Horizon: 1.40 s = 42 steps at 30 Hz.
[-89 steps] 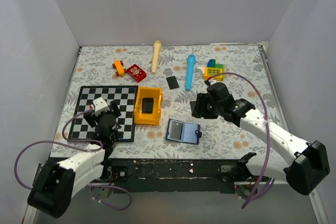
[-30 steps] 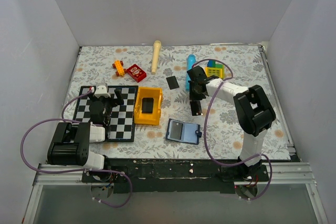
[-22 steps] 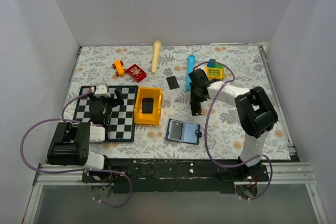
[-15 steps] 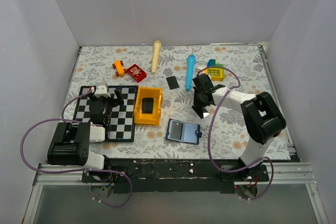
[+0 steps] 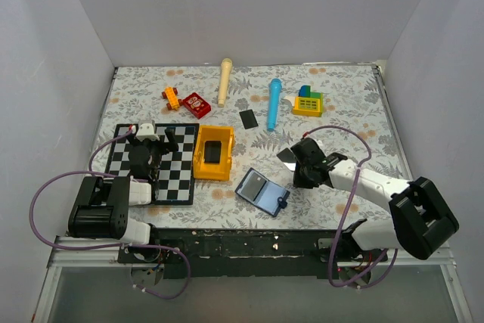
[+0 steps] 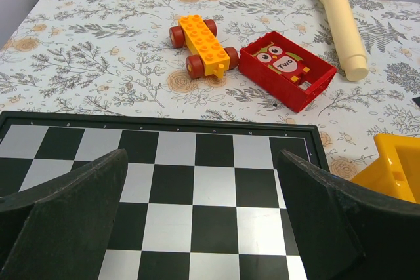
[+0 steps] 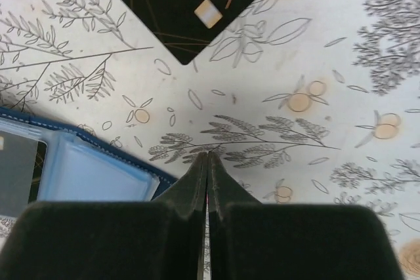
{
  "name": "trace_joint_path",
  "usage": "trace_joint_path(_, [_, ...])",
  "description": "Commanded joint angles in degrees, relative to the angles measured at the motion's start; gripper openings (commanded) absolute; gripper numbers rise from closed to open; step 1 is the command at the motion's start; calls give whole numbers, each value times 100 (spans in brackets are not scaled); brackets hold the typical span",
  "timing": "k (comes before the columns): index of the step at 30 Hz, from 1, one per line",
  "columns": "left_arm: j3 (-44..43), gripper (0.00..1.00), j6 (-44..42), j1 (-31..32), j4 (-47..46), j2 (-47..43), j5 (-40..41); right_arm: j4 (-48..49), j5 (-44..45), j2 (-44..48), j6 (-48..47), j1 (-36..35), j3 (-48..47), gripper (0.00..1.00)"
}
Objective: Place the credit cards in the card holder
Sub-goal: Move the credit card to the corner of the board.
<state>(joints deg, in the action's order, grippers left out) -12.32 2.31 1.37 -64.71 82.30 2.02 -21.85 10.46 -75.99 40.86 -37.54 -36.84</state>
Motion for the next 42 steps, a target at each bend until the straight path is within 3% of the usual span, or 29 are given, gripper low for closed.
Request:
trace_joint_path(1, [-78, 98, -81, 4, -33, -30, -53, -514, 808, 68, -95, 115, -585, 1])
trace_joint_path(5, [-78, 98, -81, 4, -33, -30, -53, -444, 949, -775, -596, 326, -1534, 2])
trace_joint_path(10, [-78, 98, -72, 4, -33, -30, -53, -163, 932, -1576, -834, 502, -2309, 9])
trace_joint_path(20, [-78, 98, -72, 4, -33, -30, -53, 522, 756, -2324, -1036, 634, -2486, 33])
trace_joint_path(27, [-78, 98, -72, 13, -33, -30, -62, 875, 756, -2430, -1212, 643, -2556, 39])
trace_joint_path(35, [-78, 98, -81, 13, -33, -30, -61, 621, 914, -2834, -1458, 643, -3022, 43])
trace_joint_path(42, [-69, 98, -72, 13, -33, -30, -61, 287, 905, -2790, -993, 634, -2549, 43])
